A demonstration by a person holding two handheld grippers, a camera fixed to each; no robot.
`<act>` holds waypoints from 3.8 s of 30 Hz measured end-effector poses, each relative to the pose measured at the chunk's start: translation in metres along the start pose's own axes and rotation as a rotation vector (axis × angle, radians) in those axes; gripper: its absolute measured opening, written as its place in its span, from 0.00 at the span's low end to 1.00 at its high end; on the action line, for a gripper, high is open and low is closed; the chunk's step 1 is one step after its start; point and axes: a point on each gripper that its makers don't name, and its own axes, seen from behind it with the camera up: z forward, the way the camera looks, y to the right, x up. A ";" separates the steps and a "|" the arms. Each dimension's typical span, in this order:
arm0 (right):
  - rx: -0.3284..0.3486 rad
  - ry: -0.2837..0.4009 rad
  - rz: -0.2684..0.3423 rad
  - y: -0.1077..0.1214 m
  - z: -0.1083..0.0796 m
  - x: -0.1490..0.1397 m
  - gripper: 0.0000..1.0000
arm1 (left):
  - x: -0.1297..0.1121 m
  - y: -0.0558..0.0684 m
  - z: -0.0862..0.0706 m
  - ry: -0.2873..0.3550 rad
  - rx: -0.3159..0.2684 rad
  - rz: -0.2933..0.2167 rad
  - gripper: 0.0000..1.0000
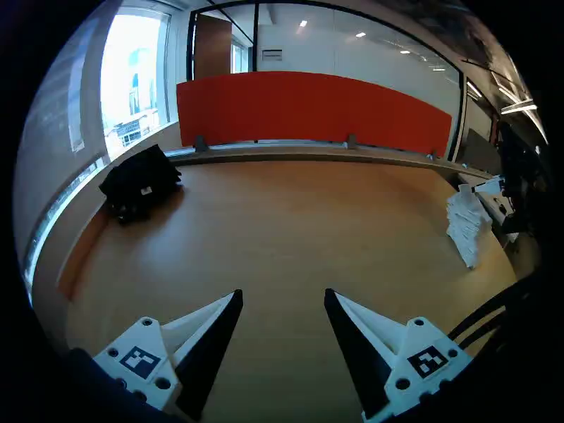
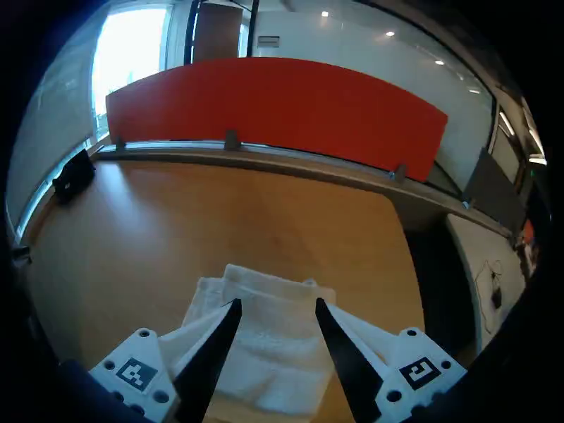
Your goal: Fold towel
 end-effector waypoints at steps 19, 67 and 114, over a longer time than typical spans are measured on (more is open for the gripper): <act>-0.009 0.052 0.007 -0.026 -0.048 -0.019 0.81 | 0.014 -0.005 -0.001 0.033 -0.010 0.004 0.85; -0.166 0.515 0.150 -0.055 -0.144 0.030 0.81 | 0.120 -0.043 -0.017 0.310 0.013 -0.007 0.85; -0.121 0.682 0.079 -0.188 -0.127 0.094 0.85 | 0.145 -0.096 0.014 0.503 0.050 -0.031 0.85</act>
